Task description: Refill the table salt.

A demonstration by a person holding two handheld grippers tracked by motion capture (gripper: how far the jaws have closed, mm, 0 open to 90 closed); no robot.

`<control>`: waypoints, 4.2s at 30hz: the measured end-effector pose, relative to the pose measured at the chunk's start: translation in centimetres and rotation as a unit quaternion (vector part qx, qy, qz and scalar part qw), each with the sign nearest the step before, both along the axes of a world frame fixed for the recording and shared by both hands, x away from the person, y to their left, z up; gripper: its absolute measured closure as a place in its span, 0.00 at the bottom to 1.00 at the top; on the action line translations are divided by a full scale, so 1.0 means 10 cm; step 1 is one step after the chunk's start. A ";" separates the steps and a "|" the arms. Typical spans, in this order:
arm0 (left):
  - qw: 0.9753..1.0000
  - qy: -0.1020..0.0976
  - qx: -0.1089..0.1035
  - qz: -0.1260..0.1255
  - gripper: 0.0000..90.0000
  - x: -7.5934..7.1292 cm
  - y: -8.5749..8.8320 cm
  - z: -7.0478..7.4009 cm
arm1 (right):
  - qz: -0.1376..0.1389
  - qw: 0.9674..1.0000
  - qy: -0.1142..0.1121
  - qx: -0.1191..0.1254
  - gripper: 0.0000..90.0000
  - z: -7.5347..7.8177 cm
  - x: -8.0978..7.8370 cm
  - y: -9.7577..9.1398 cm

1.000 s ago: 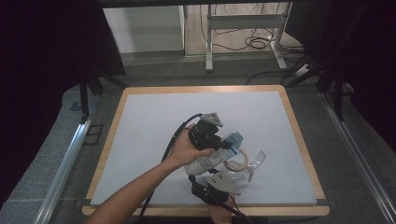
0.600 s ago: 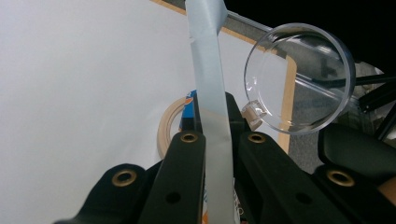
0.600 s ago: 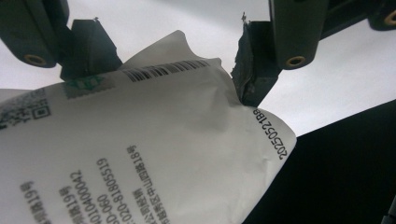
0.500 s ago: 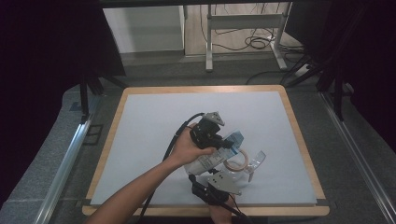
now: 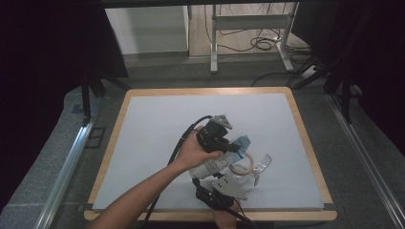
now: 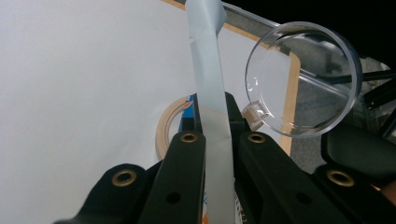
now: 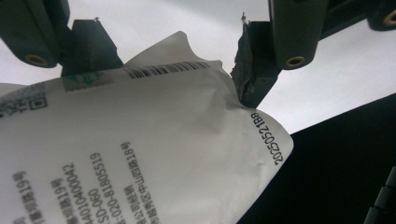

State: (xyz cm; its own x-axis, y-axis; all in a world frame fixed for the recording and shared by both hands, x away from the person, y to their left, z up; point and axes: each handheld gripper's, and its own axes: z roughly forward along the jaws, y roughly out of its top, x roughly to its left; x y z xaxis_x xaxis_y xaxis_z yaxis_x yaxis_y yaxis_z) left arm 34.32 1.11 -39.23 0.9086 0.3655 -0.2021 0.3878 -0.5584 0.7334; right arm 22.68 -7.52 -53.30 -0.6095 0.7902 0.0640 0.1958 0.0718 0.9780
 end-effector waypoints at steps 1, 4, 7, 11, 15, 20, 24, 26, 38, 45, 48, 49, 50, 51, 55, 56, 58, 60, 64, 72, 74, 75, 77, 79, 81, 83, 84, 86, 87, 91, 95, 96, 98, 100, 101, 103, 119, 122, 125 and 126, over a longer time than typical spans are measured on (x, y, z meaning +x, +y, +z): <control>1.000 0.000 0.001 0.000 1.00 0.00 -0.01 0.01 | 0.000 1.000 0.000 0.001 0.42 0.01 0.00 0.00; 1.000 0.001 0.005 0.000 1.00 0.01 -0.02 0.02 | -0.001 1.000 0.003 0.007 0.42 0.02 0.01 0.01; 1.000 0.000 0.012 -0.005 1.00 0.01 -0.04 0.03 | 0.000 1.000 0.001 0.008 0.42 0.05 0.01 0.02; 1.000 -0.002 0.016 -0.009 1.00 0.00 -0.06 0.05 | 0.002 1.000 -0.004 0.007 0.42 0.07 0.02 0.02; 1.000 0.000 0.021 -0.011 1.00 0.01 -0.07 0.06 | 0.002 1.000 -0.004 0.010 0.42 0.08 0.02 0.02; 1.000 0.002 0.027 -0.014 1.00 0.02 -0.09 0.06 | 0.003 1.000 -0.005 0.011 0.42 0.09 0.02 0.03; 0.999 0.002 0.029 -0.015 1.00 0.03 -0.10 0.08 | 0.002 1.000 -0.004 0.012 0.42 0.10 0.03 0.04; 0.999 0.002 0.032 -0.017 1.00 0.03 -0.10 0.08 | 0.002 1.000 -0.005 0.013 0.42 0.10 0.03 0.04; 0.999 0.001 0.034 -0.020 1.00 0.02 -0.14 0.08 | 0.001 1.000 -0.009 0.013 0.43 0.12 0.03 0.03; 0.999 0.001 0.036 -0.019 1.00 0.02 -0.14 0.08 | 0.000 1.000 -0.014 0.009 0.43 0.13 0.05 0.05; 0.999 0.001 0.037 -0.019 1.00 0.02 -0.15 0.08 | 0.000 1.000 -0.015 0.009 0.43 0.12 0.06 0.05; 0.999 0.001 0.037 -0.019 1.00 0.02 -0.15 0.08 | 0.000 1.000 -0.014 0.009 0.43 0.12 0.06 0.05; 0.999 0.002 0.037 -0.019 1.00 0.03 -0.15 0.08 | 0.000 1.000 -0.014 0.009 0.43 0.12 0.06 0.05; 0.999 0.001 0.037 -0.019 1.00 0.03 -0.15 0.08 | 0.000 1.000 -0.015 0.009 0.43 0.12 0.06 0.05; 0.999 0.002 0.040 -0.017 1.00 0.02 -0.15 0.08 | 0.000 1.000 -0.013 0.012 0.43 0.12 0.06 0.06; 0.999 0.002 0.040 -0.017 1.00 0.02 -0.15 0.08 | 0.000 1.000 -0.013 0.012 0.43 0.12 0.06 0.06; 0.999 0.001 0.043 -0.018 1.00 0.02 -0.16 0.08 | -0.001 1.000 -0.013 0.015 0.43 0.12 0.06 0.06; 0.999 0.000 0.044 -0.017 1.00 0.02 -0.16 0.08 | -0.002 1.000 -0.013 0.016 0.43 0.13 0.06 0.06; 0.999 -0.001 0.044 -0.018 1.00 0.03 -0.16 0.09 | -0.002 1.000 -0.014 0.017 0.43 0.13 0.07 0.07; 0.999 0.000 0.050 -0.018 1.00 0.03 -0.17 0.09 | -0.001 1.000 -0.014 0.019 0.43 0.13 0.08 0.07; 0.999 0.002 0.050 -0.017 1.00 0.03 -0.17 0.10 | -0.001 1.000 -0.014 0.020 0.43 0.13 0.08 0.07; 0.999 0.001 0.050 -0.018 1.00 0.03 -0.17 0.10 | -0.001 1.000 -0.015 0.020 0.43 0.14 0.08 0.07; 0.998 0.003 0.052 -0.020 1.00 0.04 -0.17 0.10 | -0.002 1.000 -0.016 0.020 0.43 0.14 0.08 0.07; 0.999 0.005 0.051 -0.018 1.00 0.04 -0.17 0.10 | -0.001 1.000 -0.016 0.019 0.43 0.14 0.08 0.07; 0.999 0.003 0.050 -0.019 1.00 0.04 -0.17 0.09 | -0.002 1.000 -0.016 0.017 0.43 0.14 0.08 0.07; 0.999 0.005 0.049 -0.017 1.00 0.04 -0.17 0.09 | -0.002 1.000 -0.015 0.017 0.44 0.13 0.08 0.07; 0.999 0.004 0.049 -0.016 1.00 0.04 -0.18 0.08 | -0.002 1.000 -0.015 0.016 0.44 0.13 0.08 0.07; 0.999 0.005 0.049 -0.016 1.00 0.04 -0.18 0.08 | -0.003 1.000 -0.014 0.016 0.44 0.13 0.08 0.07; 0.999 0.006 0.049 -0.017 1.00 0.05 -0.18 0.09 | -0.003 1.000 -0.015 0.015 0.44 0.13 0.09 0.07; 0.999 0.006 0.051 -0.017 1.00 0.05 -0.18 0.08 | -0.002 1.000 -0.015 0.014 0.44 0.13 0.09 0.07; 0.998 0.006 0.052 -0.018 1.00 0.05 -0.18 0.08 | -0.002 1.000 -0.015 0.014 0.44 0.13 0.09 0.07; 0.998 0.006 0.052 -0.018 1.00 0.05 -0.18 0.08 | -0.002 1.000 -0.015 0.014 0.44 0.13 0.09 0.07; 0.998 0.007 0.054 -0.016 1.00 0.05 -0.19 0.08 | -0.002 1.000 -0.015 0.015 0.44 0.13 0.09 0.07; 0.998 0.006 0.057 -0.017 1.00 0.05 -0.20 0.08 | -0.002 1.000 -0.015 0.015 0.44 0.13 0.09 0.07; 0.998 0.005 0.057 -0.018 1.00 0.05 -0.20 0.08 | -0.002 1.000 -0.016 0.015 0.44 0.13 0.09 0.07; 0.998 0.005 0.059 -0.018 1.00 0.05 -0.20 0.09 | -0.002 1.000 -0.017 0.015 0.44 0.13 0.10 0.07; 0.998 0.004 0.067 -0.022 1.00 0.05 -0.25 0.13 | -0.008 1.000 -0.019 0.020 0.44 0.17 0.10 0.07; 0.998 0.004 0.067 -0.022 1.00 0.04 -0.25 0.14 | -0.007 1.000 -0.021 0.020 0.44 0.19 0.10 0.07; 0.997 0.004 0.068 -0.022 1.00 0.04 -0.25 0.15 | -0.006 1.000 -0.021 0.019 0.44 0.19 0.10 0.08; 0.997 0.004 0.069 -0.022 1.00 0.04 -0.25 0.15 | -0.006 1.000 -0.022 0.019 0.44 0.19 0.10 0.08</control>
State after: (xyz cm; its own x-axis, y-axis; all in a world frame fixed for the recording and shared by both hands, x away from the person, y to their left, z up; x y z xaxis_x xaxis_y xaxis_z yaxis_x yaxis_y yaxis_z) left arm 34.72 -1.36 -37.75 0.9227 0.3502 -0.1610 0.3669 -0.6697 0.6457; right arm 23.67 -6.75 -51.38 -0.6029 0.7950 0.0671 0.1538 0.0332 0.9875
